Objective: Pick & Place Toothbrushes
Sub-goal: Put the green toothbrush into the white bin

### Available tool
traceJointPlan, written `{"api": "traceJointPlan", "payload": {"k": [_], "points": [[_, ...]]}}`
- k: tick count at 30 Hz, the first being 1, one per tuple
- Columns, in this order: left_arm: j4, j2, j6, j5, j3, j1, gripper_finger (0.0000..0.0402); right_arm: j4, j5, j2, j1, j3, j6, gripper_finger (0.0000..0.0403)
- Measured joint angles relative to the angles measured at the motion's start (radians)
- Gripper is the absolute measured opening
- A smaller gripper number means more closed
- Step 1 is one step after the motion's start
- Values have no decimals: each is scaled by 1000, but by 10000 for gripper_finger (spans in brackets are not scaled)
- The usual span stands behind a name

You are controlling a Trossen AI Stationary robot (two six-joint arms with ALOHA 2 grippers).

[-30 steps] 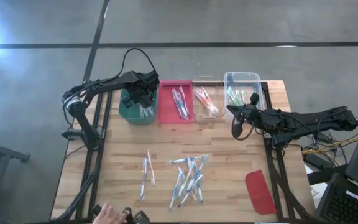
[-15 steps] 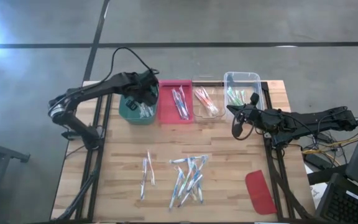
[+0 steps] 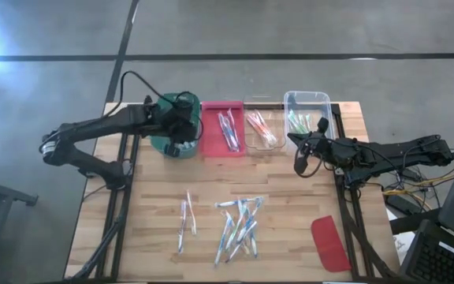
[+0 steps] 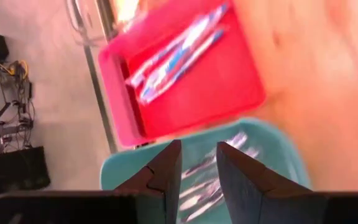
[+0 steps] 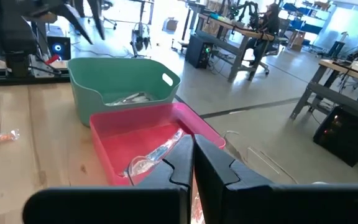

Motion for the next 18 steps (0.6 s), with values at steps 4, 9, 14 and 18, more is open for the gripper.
{"api": "traceJointPlan", "payload": {"k": [4, 9, 14, 18], "points": [[9, -22, -137, 0, 0, -69, 106, 34, -1, 0, 0, 0, -3, 8], [35, -29, -449, 0, 0, -141, 106, 99, -11, 0, 0, 0, -105, 8], [109, -24, -838, 9, -3, -182, 106, 117, -13, 0, 2, 0, -151, 8], [172, 5, -1003, 143, -3, -210, 106, 124, -13, 0, 2, 0, -151, 8]]}}
